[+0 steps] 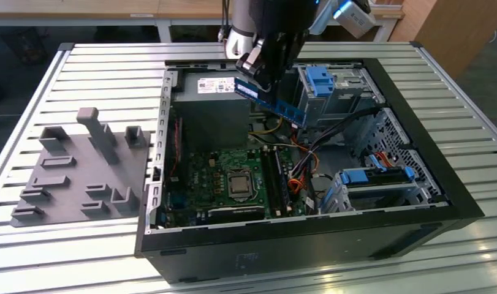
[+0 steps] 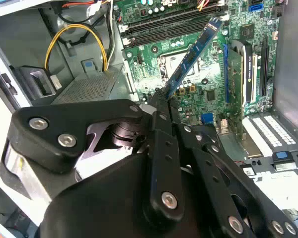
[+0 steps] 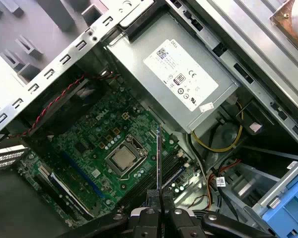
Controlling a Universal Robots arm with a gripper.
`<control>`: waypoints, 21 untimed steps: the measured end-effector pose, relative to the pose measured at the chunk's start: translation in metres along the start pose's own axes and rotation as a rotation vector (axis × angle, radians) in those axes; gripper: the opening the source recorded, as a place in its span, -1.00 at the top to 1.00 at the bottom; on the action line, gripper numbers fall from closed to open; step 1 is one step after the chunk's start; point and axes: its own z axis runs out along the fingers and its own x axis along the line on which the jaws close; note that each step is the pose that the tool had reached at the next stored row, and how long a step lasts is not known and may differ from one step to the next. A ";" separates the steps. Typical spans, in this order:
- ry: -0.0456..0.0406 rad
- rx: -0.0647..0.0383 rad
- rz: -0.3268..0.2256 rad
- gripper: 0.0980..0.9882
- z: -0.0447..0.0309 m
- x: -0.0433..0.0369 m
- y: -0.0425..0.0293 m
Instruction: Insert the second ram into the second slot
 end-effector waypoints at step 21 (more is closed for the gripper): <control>-0.0044 0.002 0.116 0.92 0.0002 0.0000 0.0000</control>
